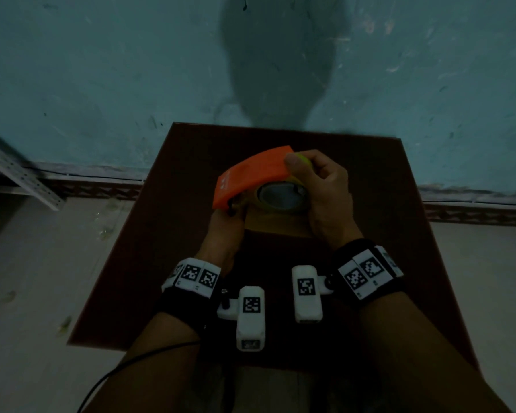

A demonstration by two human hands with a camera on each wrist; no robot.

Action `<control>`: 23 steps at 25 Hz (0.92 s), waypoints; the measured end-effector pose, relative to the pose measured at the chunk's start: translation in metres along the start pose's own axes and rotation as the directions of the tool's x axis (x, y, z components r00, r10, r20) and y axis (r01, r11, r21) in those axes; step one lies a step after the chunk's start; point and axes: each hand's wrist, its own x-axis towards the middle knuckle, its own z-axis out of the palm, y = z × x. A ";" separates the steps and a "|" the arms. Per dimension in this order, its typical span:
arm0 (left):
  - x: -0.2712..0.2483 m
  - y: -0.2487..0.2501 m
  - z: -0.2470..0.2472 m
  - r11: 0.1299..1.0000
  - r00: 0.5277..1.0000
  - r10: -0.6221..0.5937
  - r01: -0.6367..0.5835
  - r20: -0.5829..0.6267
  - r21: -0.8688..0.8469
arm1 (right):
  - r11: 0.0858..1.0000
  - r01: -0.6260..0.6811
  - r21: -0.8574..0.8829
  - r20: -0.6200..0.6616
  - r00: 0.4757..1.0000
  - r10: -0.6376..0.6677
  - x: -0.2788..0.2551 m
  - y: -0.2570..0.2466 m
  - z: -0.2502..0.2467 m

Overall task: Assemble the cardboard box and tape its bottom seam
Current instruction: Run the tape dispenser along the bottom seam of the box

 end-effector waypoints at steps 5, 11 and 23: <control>0.004 -0.004 -0.003 0.997 0.998 -0.039 0.043 0.058 -0.070 | 1.000 -0.001 0.000 -0.021 1.000 0.001 0.000 -0.001 0.001; 0.005 -0.011 0.001 0.991 0.997 -0.073 0.076 0.034 -0.113 | 1.000 -0.014 -0.004 -0.004 1.000 0.014 0.000 -0.002 0.000; 0.008 -0.010 -0.004 0.995 0.997 0.074 -0.072 0.016 -0.073 | 1.000 0.003 -0.012 -0.015 1.000 -0.004 -0.001 -0.003 -0.001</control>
